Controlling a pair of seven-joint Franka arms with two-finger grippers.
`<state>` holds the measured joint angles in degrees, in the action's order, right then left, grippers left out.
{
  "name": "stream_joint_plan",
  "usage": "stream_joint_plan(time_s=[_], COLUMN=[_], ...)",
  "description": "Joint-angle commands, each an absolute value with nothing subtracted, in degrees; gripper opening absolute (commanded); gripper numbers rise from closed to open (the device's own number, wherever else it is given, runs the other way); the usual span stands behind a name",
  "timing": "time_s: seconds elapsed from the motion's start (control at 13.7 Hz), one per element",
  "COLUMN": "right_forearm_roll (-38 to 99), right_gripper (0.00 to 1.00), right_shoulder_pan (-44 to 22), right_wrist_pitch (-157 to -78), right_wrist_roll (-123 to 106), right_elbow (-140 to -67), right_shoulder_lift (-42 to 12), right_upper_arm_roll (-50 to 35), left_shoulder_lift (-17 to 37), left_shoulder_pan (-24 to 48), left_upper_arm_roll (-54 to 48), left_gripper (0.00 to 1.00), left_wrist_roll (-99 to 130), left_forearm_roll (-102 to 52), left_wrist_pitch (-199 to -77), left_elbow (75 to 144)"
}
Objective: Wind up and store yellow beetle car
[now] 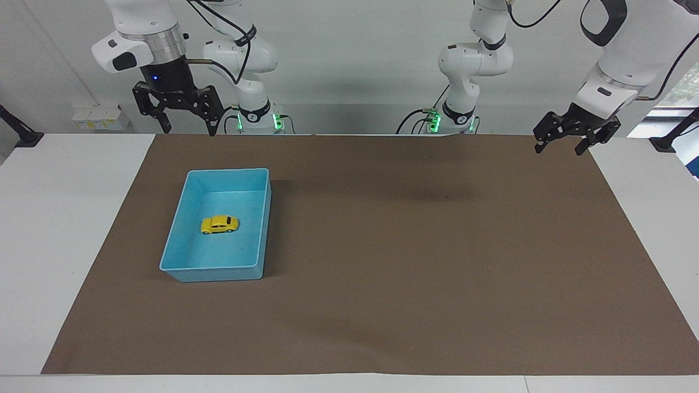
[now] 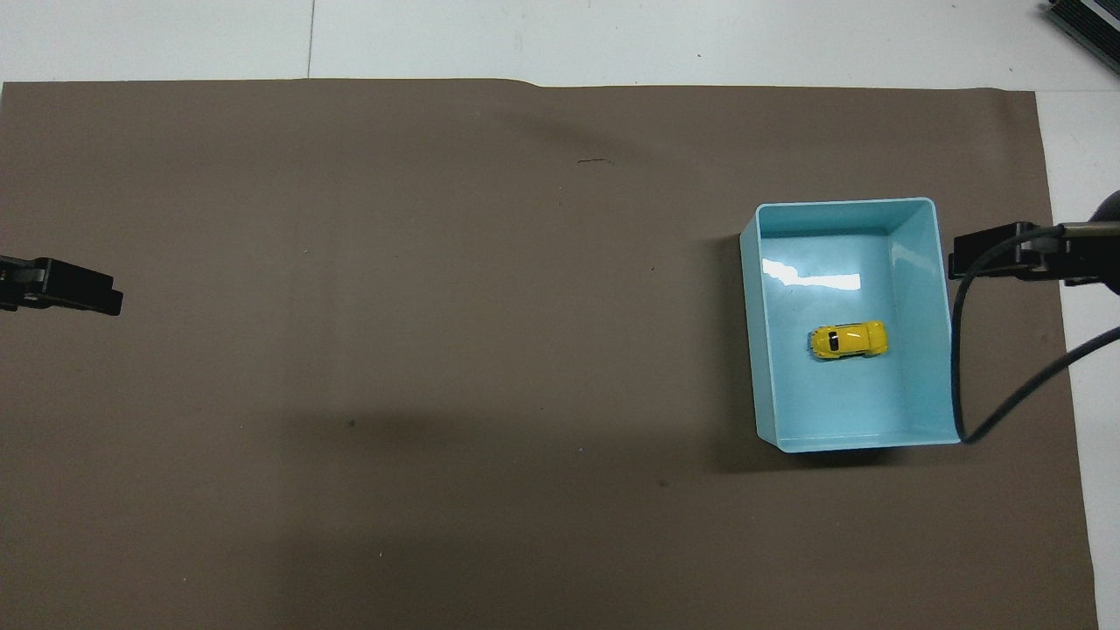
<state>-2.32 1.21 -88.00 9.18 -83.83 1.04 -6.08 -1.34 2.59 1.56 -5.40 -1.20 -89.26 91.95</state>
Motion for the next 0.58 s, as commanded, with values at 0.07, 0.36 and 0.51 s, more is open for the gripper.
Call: stream_joint_plan(time_s=[0.07,0.36,0.51], right_forearm_roll=[-1.2,1.9,1.9], right_gripper=[1.00,1.00,1.00], right_shoulder_pan=[1.8,1.8,1.8], right_wrist_pitch=[-87.1,-87.3,-87.3], right_wrist_roll=[7.8,4.7,4.7], right_elbow=[-83.3,-83.2,-83.2], right_shoulder_lift=[1.4,1.8,1.8], right_upper_arm_roll=[-6.2,-4.0,-3.9], left_shoulder_lift=[-1.7,-1.7,-1.7], left_shoulder_pan=[2.1,2.1,2.1], left_upper_arm_roll=[1.3,1.3,1.3], left_gripper=[1.00,1.00,1.00], left_wrist_roll=[-4.9,-4.9,-4.9], left_forearm_roll=[-1.8,-1.8,-1.8], left_wrist_pitch=[-88.5,-88.5,-88.4], left_elbow=[91.8,91.8,91.8])
